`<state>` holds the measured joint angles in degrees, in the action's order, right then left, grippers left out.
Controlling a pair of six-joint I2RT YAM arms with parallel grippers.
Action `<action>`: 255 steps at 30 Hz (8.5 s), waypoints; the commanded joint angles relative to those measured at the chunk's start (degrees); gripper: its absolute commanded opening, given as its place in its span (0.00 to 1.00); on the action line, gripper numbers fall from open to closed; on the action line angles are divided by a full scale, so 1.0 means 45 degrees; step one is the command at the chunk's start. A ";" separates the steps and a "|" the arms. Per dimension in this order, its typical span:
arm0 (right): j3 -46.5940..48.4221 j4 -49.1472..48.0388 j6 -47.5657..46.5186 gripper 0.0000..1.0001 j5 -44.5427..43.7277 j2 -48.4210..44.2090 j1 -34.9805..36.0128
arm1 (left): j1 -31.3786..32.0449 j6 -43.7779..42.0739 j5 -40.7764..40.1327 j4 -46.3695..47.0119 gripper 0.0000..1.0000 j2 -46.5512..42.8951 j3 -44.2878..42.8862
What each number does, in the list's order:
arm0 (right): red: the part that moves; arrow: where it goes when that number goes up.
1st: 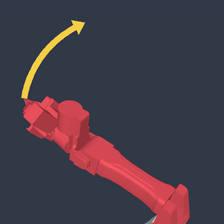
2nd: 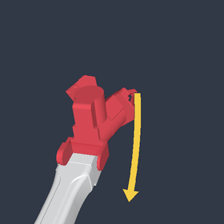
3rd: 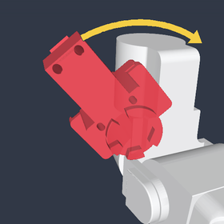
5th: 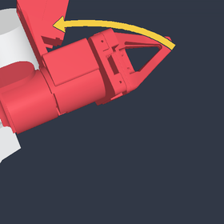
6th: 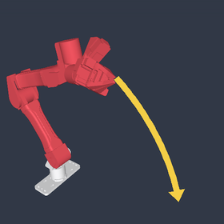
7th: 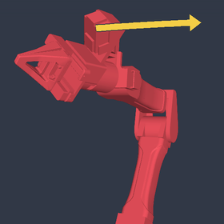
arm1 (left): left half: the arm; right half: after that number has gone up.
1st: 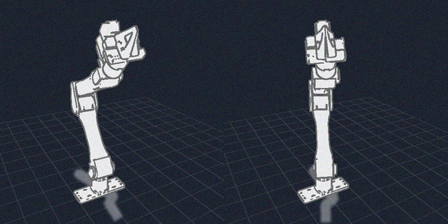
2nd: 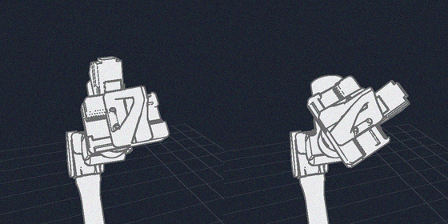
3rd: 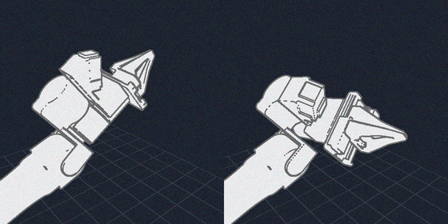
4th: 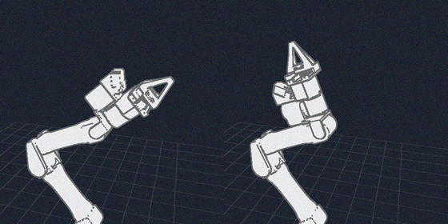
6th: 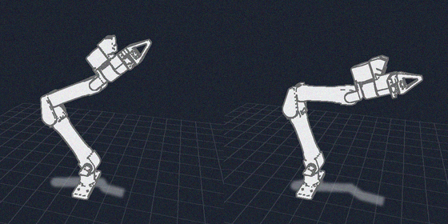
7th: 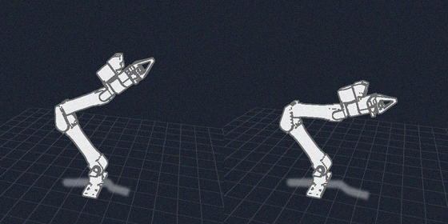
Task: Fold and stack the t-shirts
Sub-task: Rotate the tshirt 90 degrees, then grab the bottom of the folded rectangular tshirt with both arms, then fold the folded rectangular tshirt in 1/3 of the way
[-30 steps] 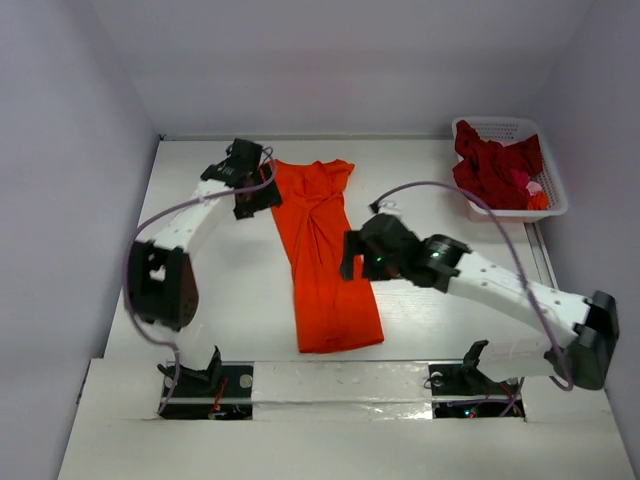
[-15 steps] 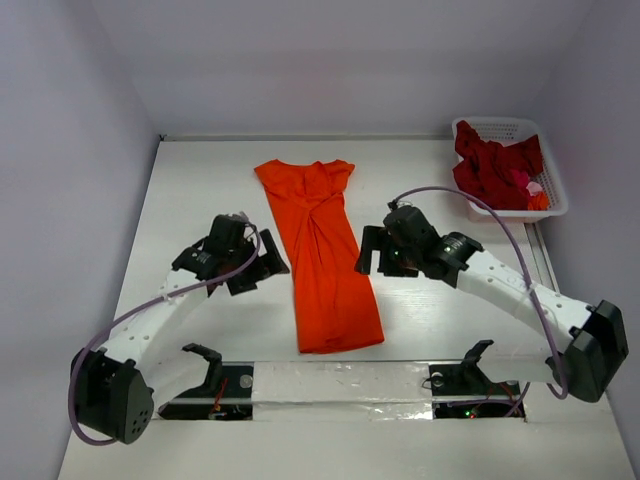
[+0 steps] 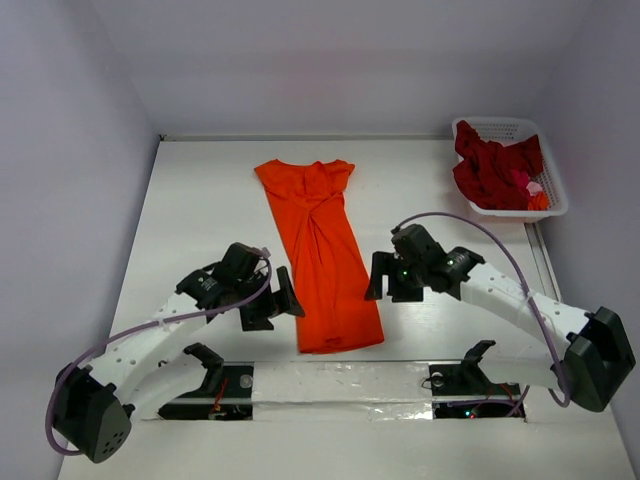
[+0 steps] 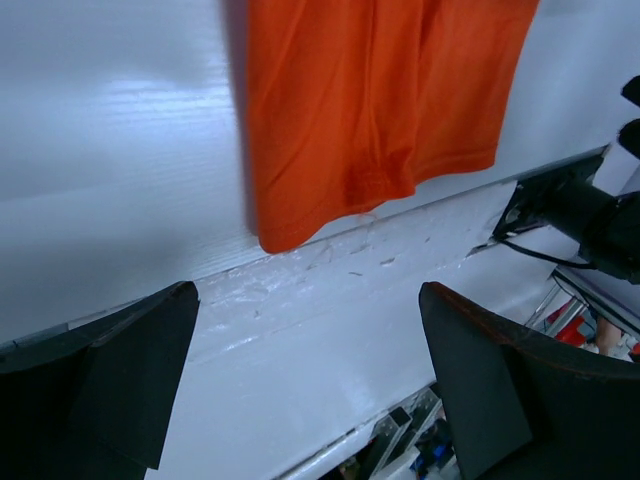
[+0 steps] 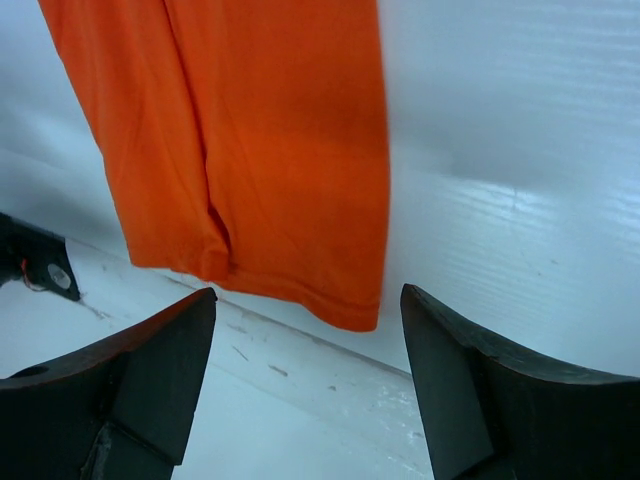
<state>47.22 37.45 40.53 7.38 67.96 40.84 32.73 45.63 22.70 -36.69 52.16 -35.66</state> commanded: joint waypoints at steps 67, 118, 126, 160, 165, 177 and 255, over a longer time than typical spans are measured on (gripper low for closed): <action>-0.3013 -0.2639 0.1207 0.61 0.4553 0.2788 -0.0189 | 0.3371 0.3689 -0.2016 0.1966 0.64 0.4953 0.0327; -0.2388 -0.2522 0.1110 0.33 0.3927 0.2846 -0.0189 | 0.3605 0.3865 -0.2095 0.2567 0.29 0.5595 0.0737; -0.2408 -0.2678 0.1110 0.29 0.4044 0.2924 -0.0189 | 0.3605 0.3806 -0.2056 0.2664 0.15 0.5811 0.0776; -0.0066 -0.0707 0.0173 0.00 0.2892 0.2709 -0.0793 | 0.3332 0.3143 -0.3364 -0.0050 0.00 0.5869 -0.2444; 0.1067 -0.0160 -0.0296 0.00 0.2795 0.3041 -0.1066 | 0.2259 0.2344 -0.3598 -0.0460 0.00 0.6103 -0.3168; 0.3626 0.0818 -0.1175 0.00 0.3009 0.4327 -0.2023 | 0.0130 0.0448 -0.4028 -0.1457 0.00 0.7021 -0.5531; 1.4037 0.1795 -0.3363 0.00 0.3986 1.3510 -0.3392 | -0.3386 -0.2327 -0.3970 -0.1613 0.00 1.3779 -1.2993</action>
<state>107.15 46.09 26.44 24.64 128.29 25.85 18.24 35.97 5.69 -43.92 114.06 -91.66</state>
